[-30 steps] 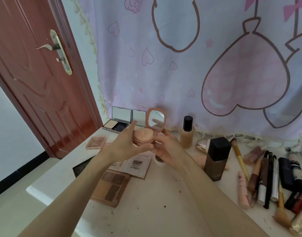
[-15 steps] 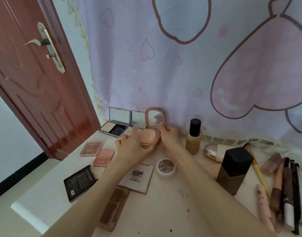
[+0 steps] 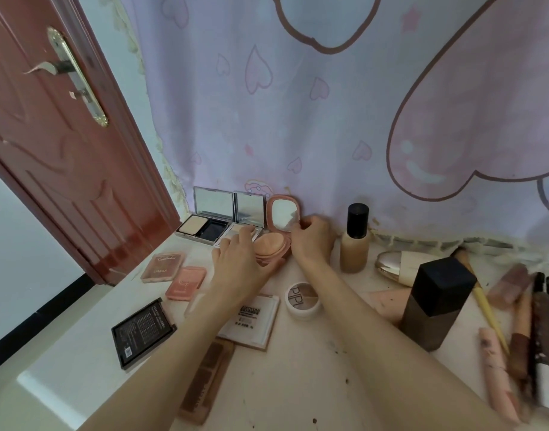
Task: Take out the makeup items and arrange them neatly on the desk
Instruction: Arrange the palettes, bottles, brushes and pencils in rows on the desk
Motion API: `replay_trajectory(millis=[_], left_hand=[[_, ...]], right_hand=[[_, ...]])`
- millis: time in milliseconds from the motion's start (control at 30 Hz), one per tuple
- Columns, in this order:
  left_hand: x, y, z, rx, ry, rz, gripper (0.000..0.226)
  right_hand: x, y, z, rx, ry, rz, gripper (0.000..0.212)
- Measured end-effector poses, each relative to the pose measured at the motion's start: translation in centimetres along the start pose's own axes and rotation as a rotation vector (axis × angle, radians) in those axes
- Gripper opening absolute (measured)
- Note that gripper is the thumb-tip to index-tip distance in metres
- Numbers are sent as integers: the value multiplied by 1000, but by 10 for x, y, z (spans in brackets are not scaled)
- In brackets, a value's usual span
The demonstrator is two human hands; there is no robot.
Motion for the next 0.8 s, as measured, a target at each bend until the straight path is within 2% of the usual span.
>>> replay_trajectory(millis=[200, 433, 633, 700, 800], left_hand=[[3, -1, 2, -1, 13, 5, 77], [4, -2, 2, -6, -4, 19, 76], [2, 2, -1, -30, -29, 68, 79], [-3, 9, -4, -6, -45, 85, 75], [-15, 23, -8, 58, -20, 133, 59]], right_hand=[[1, -6, -2, -1, 35, 35, 26], [-1, 1, 1, 12, 2, 54, 20], [-5, 8, 3, 25, 40, 121, 31], [-8, 15, 5, 24, 37, 154, 30], [-18, 32, 11, -57, 24, 191, 28]])
Point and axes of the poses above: each hand's wrist, its own y-axis away from the middle knuckle, its own x-axis out of the palm, z = x × y, the point moved 6 cm from there along -y, towards the middle knuckle, and after that the axes turned 3 degrees about y, right-handed, at the moved point
